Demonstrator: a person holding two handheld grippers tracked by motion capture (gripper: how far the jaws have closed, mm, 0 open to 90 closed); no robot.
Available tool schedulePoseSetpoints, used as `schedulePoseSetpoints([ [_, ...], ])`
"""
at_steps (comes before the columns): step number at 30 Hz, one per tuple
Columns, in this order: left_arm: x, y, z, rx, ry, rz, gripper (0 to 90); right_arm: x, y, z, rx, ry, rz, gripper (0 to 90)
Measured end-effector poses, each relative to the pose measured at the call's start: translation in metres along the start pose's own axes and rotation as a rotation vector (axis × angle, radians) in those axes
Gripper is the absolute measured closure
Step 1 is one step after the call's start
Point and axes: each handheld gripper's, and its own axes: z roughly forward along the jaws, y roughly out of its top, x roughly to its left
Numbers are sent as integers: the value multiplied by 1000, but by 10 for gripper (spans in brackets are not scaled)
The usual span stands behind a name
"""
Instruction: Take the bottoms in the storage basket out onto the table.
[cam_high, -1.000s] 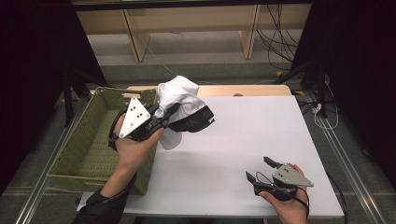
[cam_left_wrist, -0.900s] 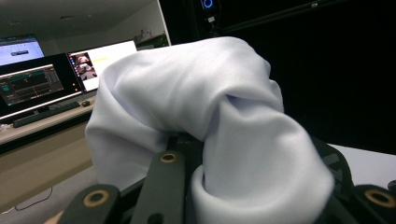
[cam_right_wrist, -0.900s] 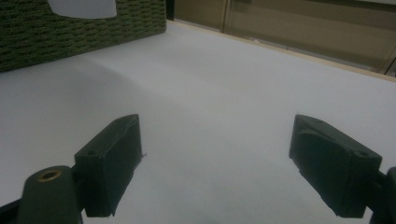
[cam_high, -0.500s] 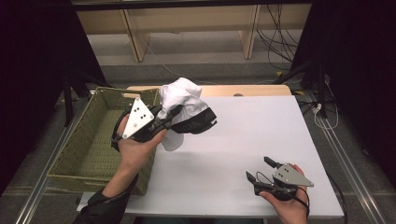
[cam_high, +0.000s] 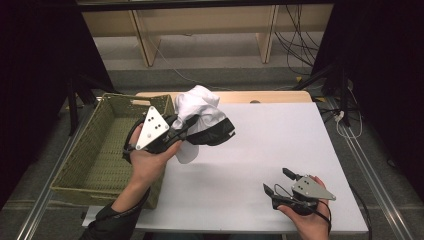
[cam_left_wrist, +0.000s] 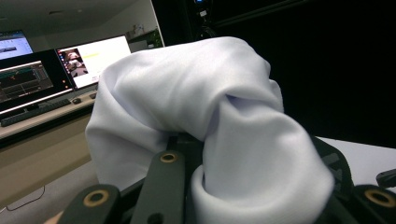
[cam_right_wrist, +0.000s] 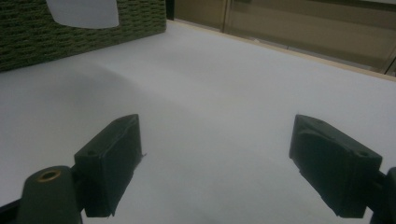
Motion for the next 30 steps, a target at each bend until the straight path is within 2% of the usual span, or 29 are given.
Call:
schedulePoseSetpoints([
  [30,-11,-4,8,25,-35,10,745,0,0,0,-2,-1,4,177],
])
